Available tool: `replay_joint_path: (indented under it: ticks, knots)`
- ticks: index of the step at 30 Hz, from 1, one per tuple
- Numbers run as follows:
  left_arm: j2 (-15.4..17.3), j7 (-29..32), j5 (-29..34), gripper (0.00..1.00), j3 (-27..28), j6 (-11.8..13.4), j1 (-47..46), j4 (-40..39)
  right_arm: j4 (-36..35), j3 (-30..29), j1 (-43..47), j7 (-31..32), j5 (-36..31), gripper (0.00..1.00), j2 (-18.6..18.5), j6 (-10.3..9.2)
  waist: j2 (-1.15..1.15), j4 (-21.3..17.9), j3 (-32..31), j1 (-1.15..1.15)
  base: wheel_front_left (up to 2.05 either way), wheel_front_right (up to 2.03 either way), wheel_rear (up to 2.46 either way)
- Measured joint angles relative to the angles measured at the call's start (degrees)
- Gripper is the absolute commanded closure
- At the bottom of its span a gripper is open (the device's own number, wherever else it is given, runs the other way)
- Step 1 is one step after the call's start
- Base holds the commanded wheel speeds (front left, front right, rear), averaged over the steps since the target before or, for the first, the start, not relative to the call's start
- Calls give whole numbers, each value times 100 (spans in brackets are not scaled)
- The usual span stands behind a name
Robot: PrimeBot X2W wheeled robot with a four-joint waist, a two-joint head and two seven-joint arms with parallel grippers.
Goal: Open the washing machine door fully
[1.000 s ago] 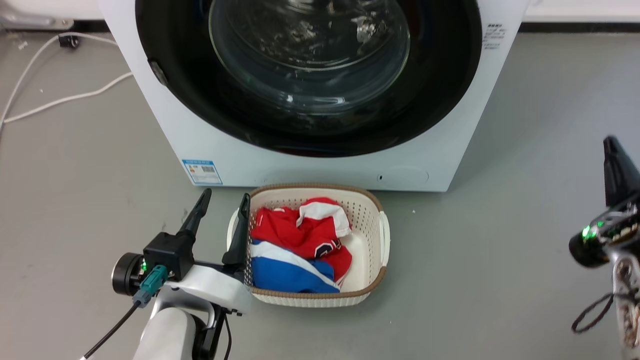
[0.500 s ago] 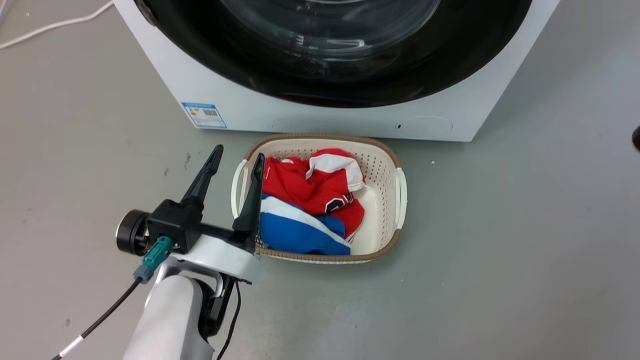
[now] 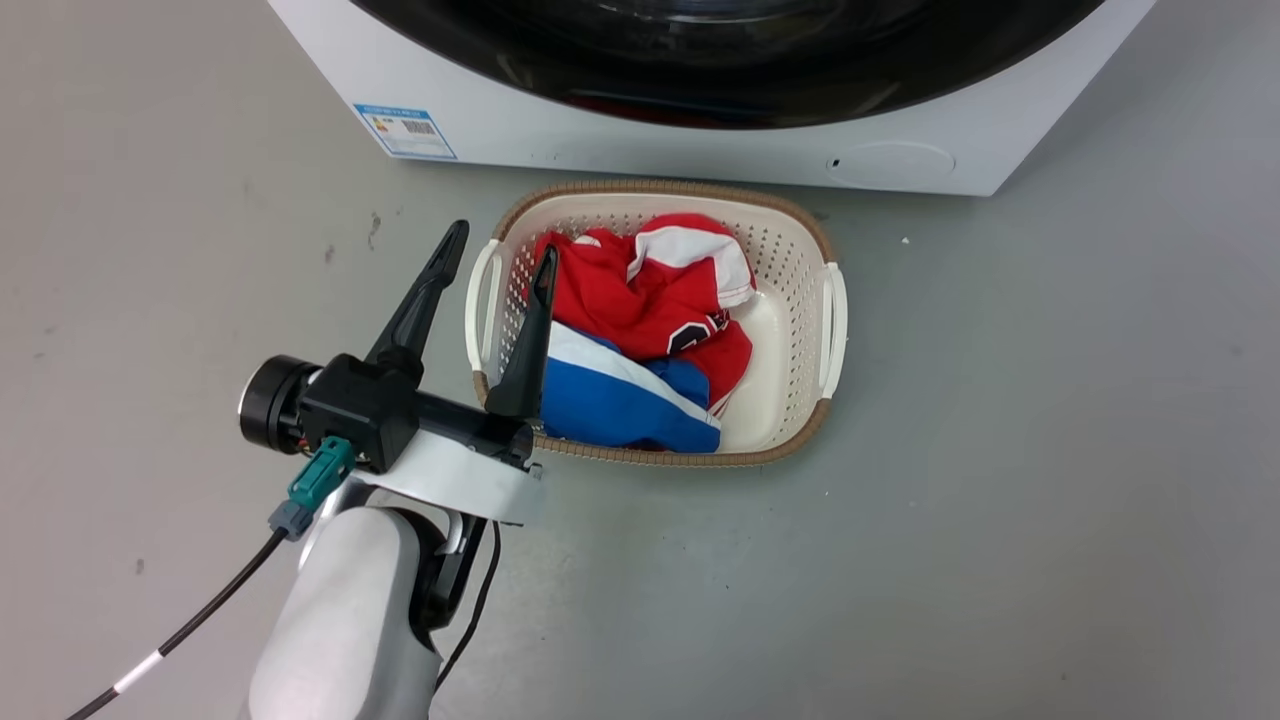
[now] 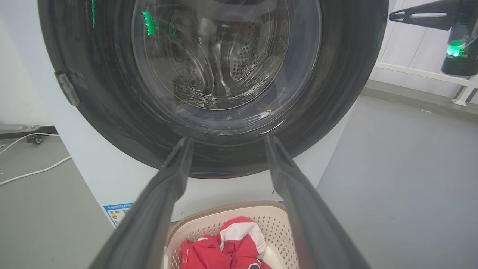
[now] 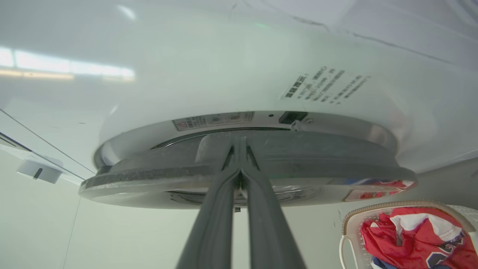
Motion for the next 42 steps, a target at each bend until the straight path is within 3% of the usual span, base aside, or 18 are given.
replay_joint_path:
  ticks: [15, 24, 33, 42]
  knots:
    - [-34, 0, -22, 0, -59, 0, -341, -136, 334, 288, -959, 82, -281, 100, 129, 0, 0, 104, 658, 0, 0, 0, 0]
    - [-77, 0, -15, 0, -41, 0, -385, -127, 366, 365, -1061, 572, -296, 100, 120, -1, 0, 89, 732, 0, 0, 0, 0]
    - [-102, 0, -8, 0, 3, 0, -355, -19, 216, 513, -610, 1180, -299, 100, 111, -1, 0, 22, 446, -1, 0, 0, 0]
    - [-149, 0, -5, 0, 111, 0, -38, 135, -312, 789, 344, 1596, -393, 100, 346, -1, 0, -42, -150, -1, 0, 0, 0]
